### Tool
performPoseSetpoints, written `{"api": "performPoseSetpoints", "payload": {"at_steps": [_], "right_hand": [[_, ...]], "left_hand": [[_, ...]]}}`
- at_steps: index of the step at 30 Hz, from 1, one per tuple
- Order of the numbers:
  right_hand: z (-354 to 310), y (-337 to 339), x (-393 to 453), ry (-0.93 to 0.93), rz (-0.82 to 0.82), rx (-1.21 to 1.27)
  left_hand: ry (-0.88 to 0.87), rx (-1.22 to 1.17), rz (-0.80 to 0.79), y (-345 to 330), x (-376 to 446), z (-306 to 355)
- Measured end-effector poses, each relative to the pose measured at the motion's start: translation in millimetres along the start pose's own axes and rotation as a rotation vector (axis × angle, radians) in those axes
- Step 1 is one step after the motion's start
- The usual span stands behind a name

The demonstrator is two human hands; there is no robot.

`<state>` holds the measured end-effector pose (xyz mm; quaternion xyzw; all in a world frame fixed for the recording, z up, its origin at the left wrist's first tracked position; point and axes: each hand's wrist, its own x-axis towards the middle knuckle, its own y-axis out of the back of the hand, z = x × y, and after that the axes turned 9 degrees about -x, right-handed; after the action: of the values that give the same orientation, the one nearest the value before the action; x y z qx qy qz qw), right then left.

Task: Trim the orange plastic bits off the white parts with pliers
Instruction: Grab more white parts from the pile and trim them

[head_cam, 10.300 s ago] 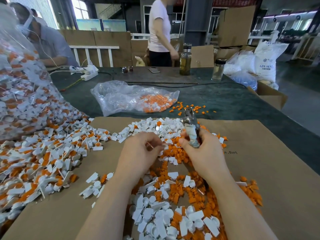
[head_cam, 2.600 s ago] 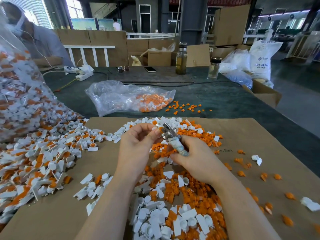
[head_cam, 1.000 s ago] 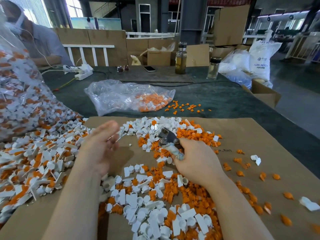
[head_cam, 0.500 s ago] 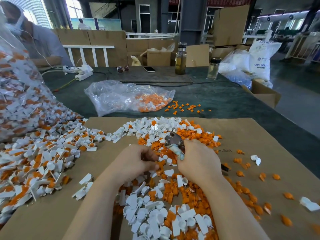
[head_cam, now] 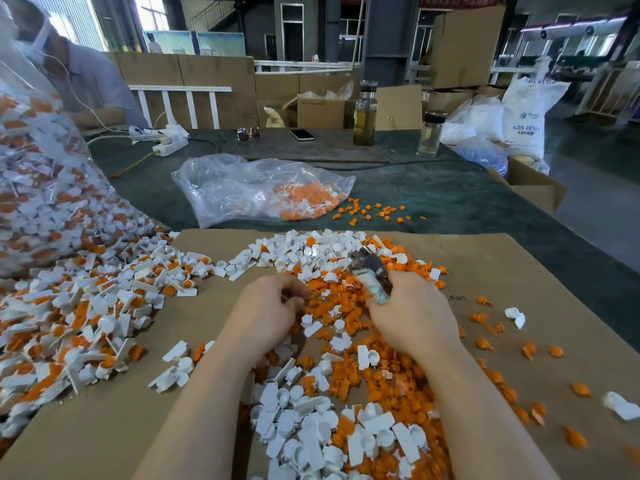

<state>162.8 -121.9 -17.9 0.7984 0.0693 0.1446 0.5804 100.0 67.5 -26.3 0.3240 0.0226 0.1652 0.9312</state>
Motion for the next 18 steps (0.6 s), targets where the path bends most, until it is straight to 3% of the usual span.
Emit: {"api": "performPoseSetpoints", "payload": {"at_steps": [4,11,13,18], "right_hand": [[2.3,1.6,1.2,0.02,-0.011,-0.031],[-4.5,-3.4,-2.9,0.143,-0.15,-0.12],[-4.3,-4.2,-3.4,0.153,-0.159,-0.146],[-7.3,-5.5,-4.3,0.156,-0.141,-0.148]], "left_hand": [[0.042,-0.102,0.122,5.1,1.3,-2.3],[0.101,-0.195,0.154,9.7,-0.1,-4.9],[0.126,-0.242,0.108,13.2,-0.7,-4.5],[0.096,-0.135,-0.199,17.5,-8.3,-0.6]]}}
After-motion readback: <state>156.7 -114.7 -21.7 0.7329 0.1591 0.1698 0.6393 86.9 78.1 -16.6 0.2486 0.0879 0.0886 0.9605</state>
